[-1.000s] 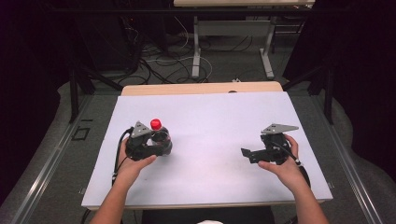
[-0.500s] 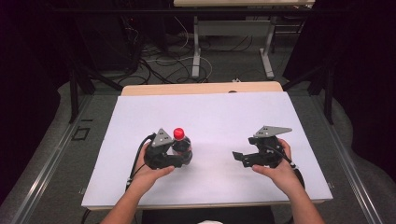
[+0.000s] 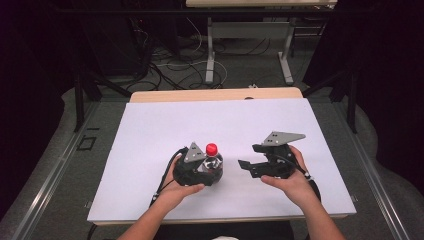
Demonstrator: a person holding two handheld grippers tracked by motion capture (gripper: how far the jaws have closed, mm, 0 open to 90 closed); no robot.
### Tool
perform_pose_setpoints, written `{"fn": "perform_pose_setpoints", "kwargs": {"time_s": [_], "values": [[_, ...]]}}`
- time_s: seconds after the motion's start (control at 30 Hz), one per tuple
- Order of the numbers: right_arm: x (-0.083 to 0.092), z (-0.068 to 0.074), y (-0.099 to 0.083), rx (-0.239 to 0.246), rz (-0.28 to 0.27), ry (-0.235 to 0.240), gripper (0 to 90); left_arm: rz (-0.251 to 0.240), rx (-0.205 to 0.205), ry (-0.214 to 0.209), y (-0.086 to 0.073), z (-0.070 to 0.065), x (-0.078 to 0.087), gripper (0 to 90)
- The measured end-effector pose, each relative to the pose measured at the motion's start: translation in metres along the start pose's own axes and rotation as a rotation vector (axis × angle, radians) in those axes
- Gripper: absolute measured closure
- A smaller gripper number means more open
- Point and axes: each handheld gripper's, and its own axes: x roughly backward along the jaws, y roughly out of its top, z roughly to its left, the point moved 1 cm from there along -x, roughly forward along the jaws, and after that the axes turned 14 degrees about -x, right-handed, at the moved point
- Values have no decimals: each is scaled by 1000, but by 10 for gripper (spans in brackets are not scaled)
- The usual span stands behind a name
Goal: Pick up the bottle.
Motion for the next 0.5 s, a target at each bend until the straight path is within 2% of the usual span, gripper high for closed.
{"fn": "perform_pose_setpoints", "kwargs": {"time_s": [0.1,0.2,0.27,0.37,0.47,0.5], "values": [[0,4,4,6,12,12,299,2,5,-14,2,-2,-2,298],[-3,8,10,16,5,11,309,-1,-7,-4,5,-4,-7,299],[-3,12,13,12,18,15,328,0,-5,-9,7,-6,-10,298],[-7,15,18,20,11,24,365,10,-7,-14,10,-8,-13,298],[-10,19,21,24,4,51,401,12,-21,-8,12,-8,-16,299],[-11,21,21,20,5,61,405,8,-9,-15,13,-9,-17,299]]}}
